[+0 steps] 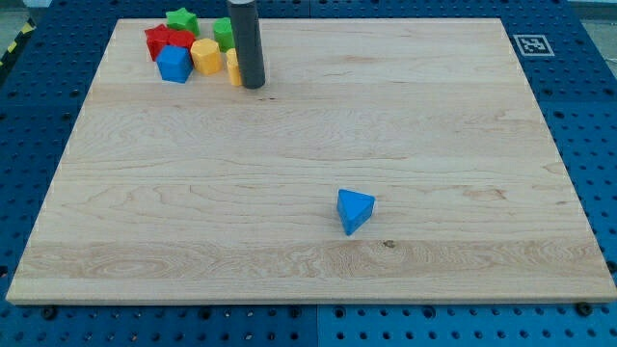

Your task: Push the blue triangle towards the top center of the board

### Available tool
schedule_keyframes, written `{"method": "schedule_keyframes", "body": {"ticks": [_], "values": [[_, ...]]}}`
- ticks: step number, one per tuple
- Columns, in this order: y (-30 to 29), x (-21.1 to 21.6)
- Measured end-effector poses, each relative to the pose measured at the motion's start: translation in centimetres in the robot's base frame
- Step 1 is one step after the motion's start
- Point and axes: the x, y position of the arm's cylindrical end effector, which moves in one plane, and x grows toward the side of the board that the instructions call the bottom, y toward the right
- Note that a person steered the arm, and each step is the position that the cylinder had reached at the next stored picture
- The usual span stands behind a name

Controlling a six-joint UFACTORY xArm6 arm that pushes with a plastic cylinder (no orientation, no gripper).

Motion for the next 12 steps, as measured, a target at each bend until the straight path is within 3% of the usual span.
{"method": "schedule_keyframes", "body": {"ticks": [2,6,7,10,12], "values": [[-2.4,-3.0],[0.1,-2.6],[1.7,1.5],[2.0,20.5],[10.7,23.8]]}}
